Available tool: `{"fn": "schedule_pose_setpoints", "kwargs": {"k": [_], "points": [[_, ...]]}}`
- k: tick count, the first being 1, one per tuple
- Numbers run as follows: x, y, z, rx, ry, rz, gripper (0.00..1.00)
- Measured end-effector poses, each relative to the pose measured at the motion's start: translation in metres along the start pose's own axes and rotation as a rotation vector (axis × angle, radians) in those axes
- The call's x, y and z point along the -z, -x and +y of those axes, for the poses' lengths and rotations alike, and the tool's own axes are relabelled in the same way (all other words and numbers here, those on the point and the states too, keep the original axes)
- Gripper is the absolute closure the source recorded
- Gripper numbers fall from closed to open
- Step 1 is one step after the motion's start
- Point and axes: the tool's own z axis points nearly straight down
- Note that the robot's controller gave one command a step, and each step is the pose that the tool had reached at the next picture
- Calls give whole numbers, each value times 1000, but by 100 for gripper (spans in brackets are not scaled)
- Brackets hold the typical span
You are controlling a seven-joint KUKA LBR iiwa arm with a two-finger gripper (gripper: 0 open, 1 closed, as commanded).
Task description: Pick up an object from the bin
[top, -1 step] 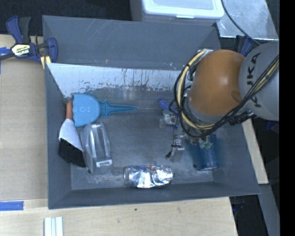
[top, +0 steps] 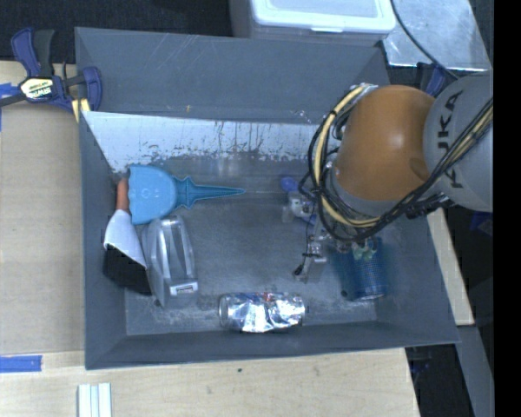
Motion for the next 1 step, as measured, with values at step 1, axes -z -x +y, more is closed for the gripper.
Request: {"fn": "schedule_pose_setpoints", "kwargs": {"k": [1], "points": [[-91,-45,81,96,2,0,0]]}}
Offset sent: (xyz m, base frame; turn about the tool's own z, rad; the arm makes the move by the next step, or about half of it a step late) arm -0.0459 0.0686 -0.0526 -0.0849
